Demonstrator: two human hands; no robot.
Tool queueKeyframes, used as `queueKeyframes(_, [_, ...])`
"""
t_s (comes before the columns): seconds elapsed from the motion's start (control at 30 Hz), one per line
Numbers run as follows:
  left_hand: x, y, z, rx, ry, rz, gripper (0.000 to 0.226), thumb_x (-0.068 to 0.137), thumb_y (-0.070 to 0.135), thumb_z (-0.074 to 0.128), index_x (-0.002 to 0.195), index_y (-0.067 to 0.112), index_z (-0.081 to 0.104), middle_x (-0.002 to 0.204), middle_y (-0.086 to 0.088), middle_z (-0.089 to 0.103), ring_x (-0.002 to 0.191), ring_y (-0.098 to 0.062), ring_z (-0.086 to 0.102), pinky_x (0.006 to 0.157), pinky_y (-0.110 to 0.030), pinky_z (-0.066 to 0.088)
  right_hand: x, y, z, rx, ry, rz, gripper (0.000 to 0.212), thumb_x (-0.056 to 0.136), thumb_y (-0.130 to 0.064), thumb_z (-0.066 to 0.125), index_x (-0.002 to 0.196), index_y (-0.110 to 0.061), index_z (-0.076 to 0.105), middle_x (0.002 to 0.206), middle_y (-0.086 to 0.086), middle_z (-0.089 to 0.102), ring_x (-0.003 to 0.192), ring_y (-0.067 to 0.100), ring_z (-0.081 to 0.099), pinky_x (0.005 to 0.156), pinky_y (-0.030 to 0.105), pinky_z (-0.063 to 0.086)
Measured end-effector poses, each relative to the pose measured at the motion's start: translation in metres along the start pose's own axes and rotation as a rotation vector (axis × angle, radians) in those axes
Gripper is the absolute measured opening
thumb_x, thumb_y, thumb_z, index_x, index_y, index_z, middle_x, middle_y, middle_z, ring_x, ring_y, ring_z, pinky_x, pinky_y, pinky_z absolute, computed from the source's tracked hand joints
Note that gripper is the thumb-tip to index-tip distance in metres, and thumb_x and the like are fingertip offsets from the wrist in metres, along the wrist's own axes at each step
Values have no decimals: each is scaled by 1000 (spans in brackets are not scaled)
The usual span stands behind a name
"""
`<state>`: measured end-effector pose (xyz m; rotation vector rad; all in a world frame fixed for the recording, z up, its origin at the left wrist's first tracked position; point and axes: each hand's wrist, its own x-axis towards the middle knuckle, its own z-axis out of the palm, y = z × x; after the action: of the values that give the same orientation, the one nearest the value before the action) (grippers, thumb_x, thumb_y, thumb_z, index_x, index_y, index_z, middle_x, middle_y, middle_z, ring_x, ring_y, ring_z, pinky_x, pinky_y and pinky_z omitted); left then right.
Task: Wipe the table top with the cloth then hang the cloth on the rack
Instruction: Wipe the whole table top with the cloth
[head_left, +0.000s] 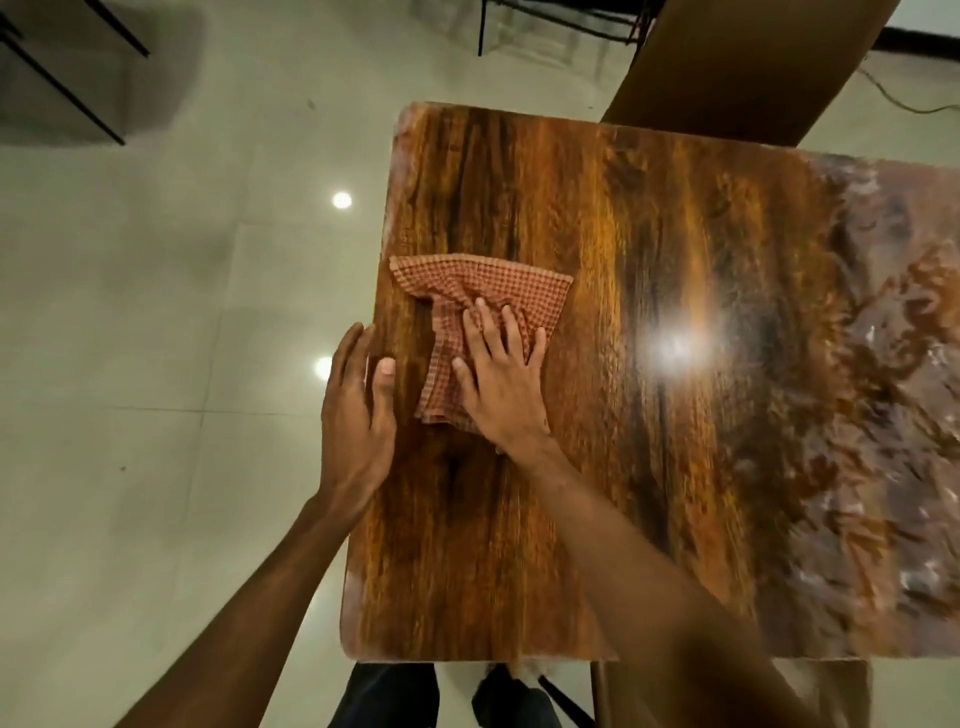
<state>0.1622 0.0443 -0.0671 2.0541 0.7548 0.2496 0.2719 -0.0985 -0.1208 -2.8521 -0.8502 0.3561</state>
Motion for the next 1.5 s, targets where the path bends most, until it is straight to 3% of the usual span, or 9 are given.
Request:
queueKeyframes(0.07, [-12,-3,-7,-26,30,1,67,103,61,24,154,22,40,162,2,36,148,-10,32,114,-18,23,-11,-29,6,32,-1,71,65,107,-43,27,167,-21,13,176,4,-3,161,37,-1,120,76,3])
queueKeyframes(0.23, [-57,3,-13,-37,72,64,54,108,42,29,152,15,43,159,-3,41,146,-7,34,113,-4,22,-130,-70,47,-7,-59,-320,74,104,-52,36,167,-25,9,176,4,-4,161,36,-3,120,74,12])
queueKeyframes(0.33, [-103,15,1,-16,37,102,57,107,47,28,154,18,40,161,-1,38,146,-8,33,119,-19,26,-169,-5,35,27,0,-164,60,109,-45,25,165,-23,23,175,0,11,160,28,12,124,66,16])
queueKeyframes(0.47, [-174,26,25,183,-30,140,68,102,68,15,155,31,35,161,9,37,149,-16,33,123,-50,27,-210,97,6,116,42,243,63,111,-46,24,167,-22,11,176,1,5,162,26,1,128,60,-1])
queueKeyframes(0.7, [-253,52,75,92,-218,207,79,97,73,16,155,24,35,164,3,33,150,-14,29,125,-39,22,-291,74,21,127,-44,-63,66,108,-31,42,167,-18,16,176,3,2,161,32,-3,126,64,-3])
queueKeyframes(0.97, [-268,49,103,28,-250,212,72,99,69,24,155,26,36,163,3,34,149,-16,31,120,-37,24,-331,194,6,127,87,460,63,112,-42,23,168,-21,2,176,1,-6,161,29,-9,127,56,-13])
queueKeyframes(1.17, [-286,64,130,76,-273,199,66,101,60,28,154,22,39,162,-1,35,148,-21,34,118,-37,26,-327,155,12,110,-52,56,61,113,-40,25,168,-22,7,176,0,-4,161,30,-8,127,62,-2])
queueKeyframes(1.37, [-302,89,159,74,-276,224,65,103,59,30,155,21,37,163,0,33,149,-21,32,120,-49,33,-366,294,-20,181,20,509,61,113,-43,28,167,-23,9,176,5,1,162,30,-3,129,57,-4])
queueKeyframes(1.5, [-334,120,194,101,-279,232,65,102,58,30,155,20,37,163,-2,33,149,-24,32,119,-54,33,-384,299,-14,113,-39,383,74,108,-38,44,167,-28,1,175,4,-9,159,43,-11,120,68,-15])
